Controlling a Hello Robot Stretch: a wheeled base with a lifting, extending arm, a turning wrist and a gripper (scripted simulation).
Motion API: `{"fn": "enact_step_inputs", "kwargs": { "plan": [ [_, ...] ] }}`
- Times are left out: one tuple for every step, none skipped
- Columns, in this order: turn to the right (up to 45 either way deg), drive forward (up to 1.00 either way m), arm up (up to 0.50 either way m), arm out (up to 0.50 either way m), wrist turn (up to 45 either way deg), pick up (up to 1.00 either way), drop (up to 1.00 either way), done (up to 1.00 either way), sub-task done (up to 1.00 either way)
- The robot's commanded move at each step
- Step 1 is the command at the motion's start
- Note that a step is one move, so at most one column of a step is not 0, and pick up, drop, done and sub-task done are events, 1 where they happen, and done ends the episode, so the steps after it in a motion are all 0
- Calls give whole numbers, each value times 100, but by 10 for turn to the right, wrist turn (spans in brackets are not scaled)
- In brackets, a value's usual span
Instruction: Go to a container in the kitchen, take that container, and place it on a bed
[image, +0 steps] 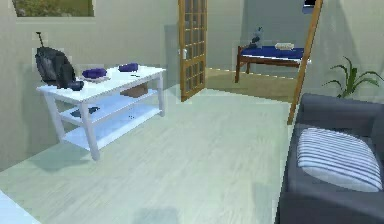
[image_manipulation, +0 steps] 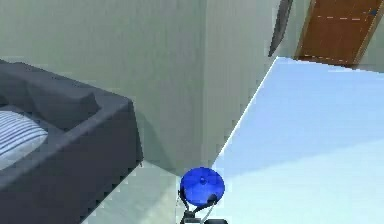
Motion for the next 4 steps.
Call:
{"fn": "enact_step_inputs", "kwargs": {
  "plan": [
    [0,80,0,0,0,0,0,0,0],
    [300,0,0,0,0,0,0,0,0],
    [0,100,0,0,0,0,0,0,0],
    [30,0,0,0,0,0,0,0,0]
  ]
}}
